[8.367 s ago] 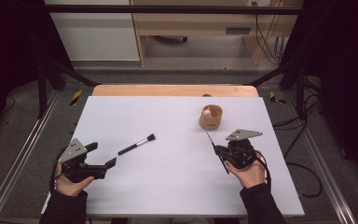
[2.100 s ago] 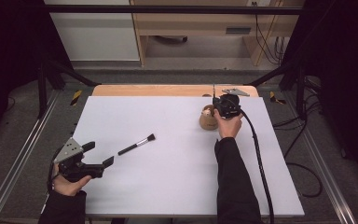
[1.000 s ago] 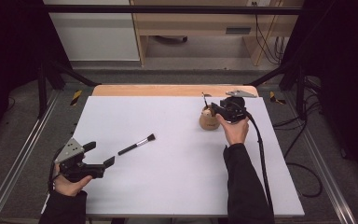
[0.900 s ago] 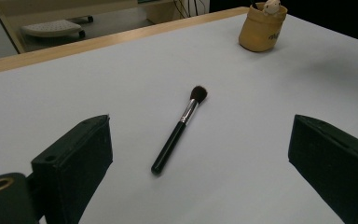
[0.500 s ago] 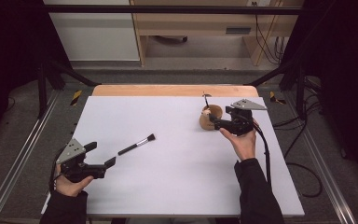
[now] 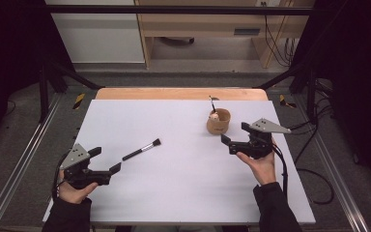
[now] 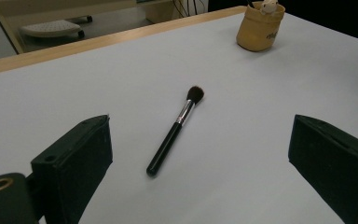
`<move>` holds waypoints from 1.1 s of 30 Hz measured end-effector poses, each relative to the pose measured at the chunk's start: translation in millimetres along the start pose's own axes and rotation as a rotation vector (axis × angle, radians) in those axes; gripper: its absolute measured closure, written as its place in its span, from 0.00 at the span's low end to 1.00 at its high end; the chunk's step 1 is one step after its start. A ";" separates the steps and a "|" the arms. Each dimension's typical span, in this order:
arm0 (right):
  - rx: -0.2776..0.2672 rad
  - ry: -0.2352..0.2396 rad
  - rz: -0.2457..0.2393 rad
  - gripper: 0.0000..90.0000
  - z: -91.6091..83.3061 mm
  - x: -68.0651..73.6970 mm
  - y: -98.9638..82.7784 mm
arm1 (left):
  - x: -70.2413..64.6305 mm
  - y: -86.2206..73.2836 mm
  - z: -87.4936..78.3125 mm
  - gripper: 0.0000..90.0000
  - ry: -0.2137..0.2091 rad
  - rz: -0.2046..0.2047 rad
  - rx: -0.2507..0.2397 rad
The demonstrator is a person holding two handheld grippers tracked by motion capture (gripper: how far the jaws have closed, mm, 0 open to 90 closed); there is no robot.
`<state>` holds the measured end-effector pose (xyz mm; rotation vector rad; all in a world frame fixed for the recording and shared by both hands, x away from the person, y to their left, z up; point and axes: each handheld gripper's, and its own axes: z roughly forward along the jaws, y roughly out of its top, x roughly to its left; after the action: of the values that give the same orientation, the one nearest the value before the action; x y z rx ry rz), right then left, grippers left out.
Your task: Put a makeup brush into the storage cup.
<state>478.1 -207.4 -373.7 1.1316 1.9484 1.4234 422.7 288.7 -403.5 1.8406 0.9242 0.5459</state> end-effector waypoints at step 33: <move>-0.023 -0.027 0.012 0.06 -55.9 -7.5 -54.5 | -1.0 0.2 -1.8 0.06 0.002 -0.001 -0.012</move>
<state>420.9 -250.6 -405.7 1.1487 1.9050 1.4257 420.8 288.9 -402.6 1.8292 0.9210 0.5517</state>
